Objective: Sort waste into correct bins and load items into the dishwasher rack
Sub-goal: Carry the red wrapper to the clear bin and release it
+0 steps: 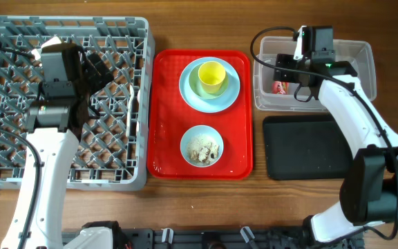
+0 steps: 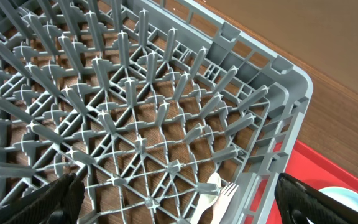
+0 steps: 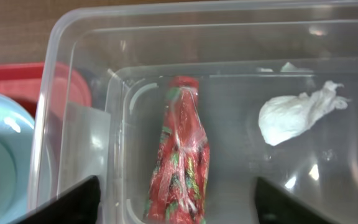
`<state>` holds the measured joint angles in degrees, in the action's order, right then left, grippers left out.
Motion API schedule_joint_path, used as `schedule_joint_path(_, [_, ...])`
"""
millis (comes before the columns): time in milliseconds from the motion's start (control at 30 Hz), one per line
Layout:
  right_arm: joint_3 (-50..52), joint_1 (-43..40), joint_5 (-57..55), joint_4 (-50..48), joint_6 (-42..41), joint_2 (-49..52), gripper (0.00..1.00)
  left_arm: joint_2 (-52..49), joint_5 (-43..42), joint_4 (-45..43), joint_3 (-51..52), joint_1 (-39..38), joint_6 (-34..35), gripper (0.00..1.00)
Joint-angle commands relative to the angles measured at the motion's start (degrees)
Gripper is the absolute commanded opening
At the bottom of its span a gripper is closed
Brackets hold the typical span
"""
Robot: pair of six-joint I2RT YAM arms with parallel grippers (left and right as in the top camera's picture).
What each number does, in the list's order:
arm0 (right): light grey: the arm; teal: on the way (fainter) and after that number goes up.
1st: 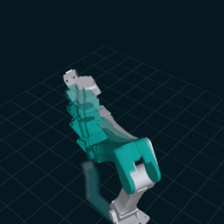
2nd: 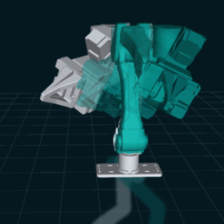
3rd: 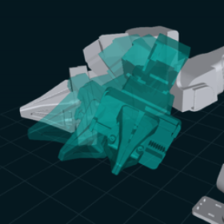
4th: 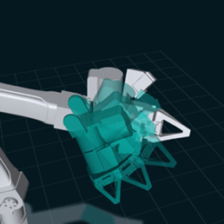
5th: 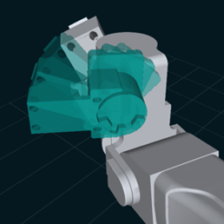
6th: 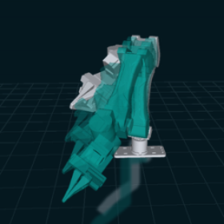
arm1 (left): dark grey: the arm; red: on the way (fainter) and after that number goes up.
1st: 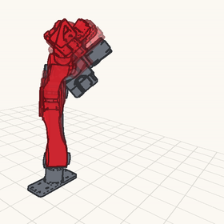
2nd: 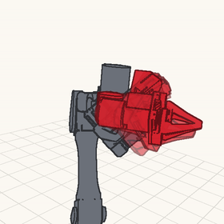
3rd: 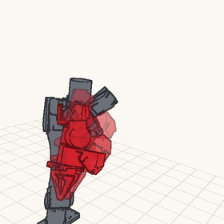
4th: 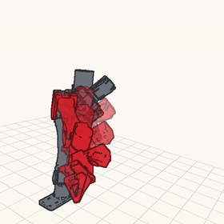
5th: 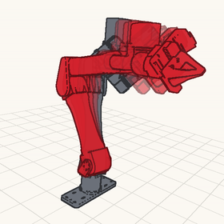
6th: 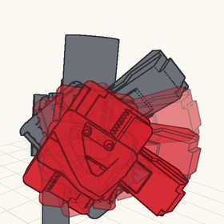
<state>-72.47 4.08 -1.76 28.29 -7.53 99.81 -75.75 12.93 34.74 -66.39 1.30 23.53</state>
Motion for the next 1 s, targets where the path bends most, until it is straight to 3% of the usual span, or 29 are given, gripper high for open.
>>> schedule_joint_path(0, [-2.10, 0.04, 1.60, 2.08, 1.84, -2.08, 0.95, 0.42, -0.07, 0.00, -0.92, 0.33, 0.96, 1.00])
schedule_joint_path(300, [-6.29, 0.57, 9.53, 15.21, 2.62, -15.28, 1.00, 0.42, -0.04, 0.00, -0.92, 0.33, 0.96, 1.00])
schedule_joint_path(500, [-5.77, 0.61, 39.54, 19.19, 2.91, -16.52, 1.00, 0.42, -0.04, 0.00, -0.92, 0.33, 0.94, 1.00])
schedule_joint_path(967, [-5.77, 0.61, 40.19, 19.10, 2.40, -15.15, 1.00, 0.42, -0.07, 0.00, -0.92, 0.33, 0.96, 1.00])
